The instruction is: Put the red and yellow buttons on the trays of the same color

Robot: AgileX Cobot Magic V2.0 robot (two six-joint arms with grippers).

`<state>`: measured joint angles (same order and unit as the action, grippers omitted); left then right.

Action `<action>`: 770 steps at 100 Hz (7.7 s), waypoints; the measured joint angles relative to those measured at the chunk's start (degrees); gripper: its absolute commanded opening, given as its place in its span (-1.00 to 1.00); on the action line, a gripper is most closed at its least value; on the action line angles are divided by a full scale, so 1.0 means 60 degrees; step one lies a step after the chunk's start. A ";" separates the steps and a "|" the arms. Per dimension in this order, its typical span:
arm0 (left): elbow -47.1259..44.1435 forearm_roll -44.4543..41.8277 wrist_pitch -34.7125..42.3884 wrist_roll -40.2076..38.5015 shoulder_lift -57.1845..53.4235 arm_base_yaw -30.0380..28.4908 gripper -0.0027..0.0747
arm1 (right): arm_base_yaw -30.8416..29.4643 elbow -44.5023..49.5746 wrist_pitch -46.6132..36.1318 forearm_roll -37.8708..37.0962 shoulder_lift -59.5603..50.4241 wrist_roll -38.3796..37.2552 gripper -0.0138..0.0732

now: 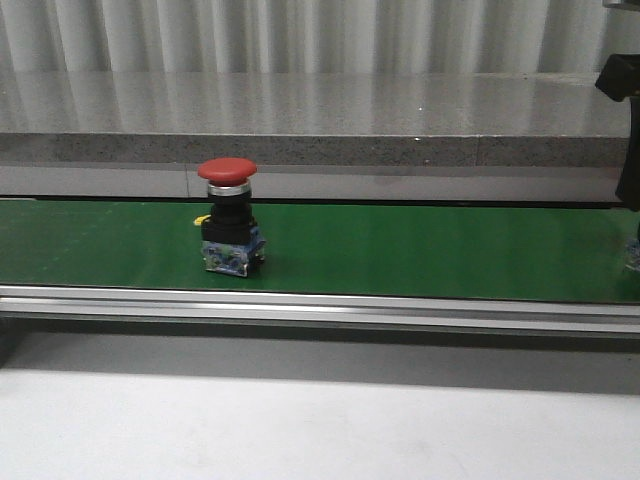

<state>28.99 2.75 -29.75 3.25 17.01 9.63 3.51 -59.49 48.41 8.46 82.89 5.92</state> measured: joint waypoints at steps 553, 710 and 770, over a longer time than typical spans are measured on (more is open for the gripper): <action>0.0000 0.0000 0.0000 0.0000 0.0000 0.0000 -0.98 | -0.6040 -0.2540 -0.1381 0.0726 0.2652 0.0148 -0.26; 0.0000 0.0000 0.0000 0.0000 0.0000 0.0000 -0.98 | -0.5172 -0.0535 -0.3902 0.2537 0.1043 0.1070 -0.85; 0.0000 0.0000 0.0000 0.0000 0.0000 0.0000 -0.98 | -0.1142 0.1274 -0.2916 0.0731 -0.2598 0.1156 -0.83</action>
<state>28.99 2.75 -29.75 3.25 17.01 9.63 -3.34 -51.85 30.92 12.85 67.30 12.85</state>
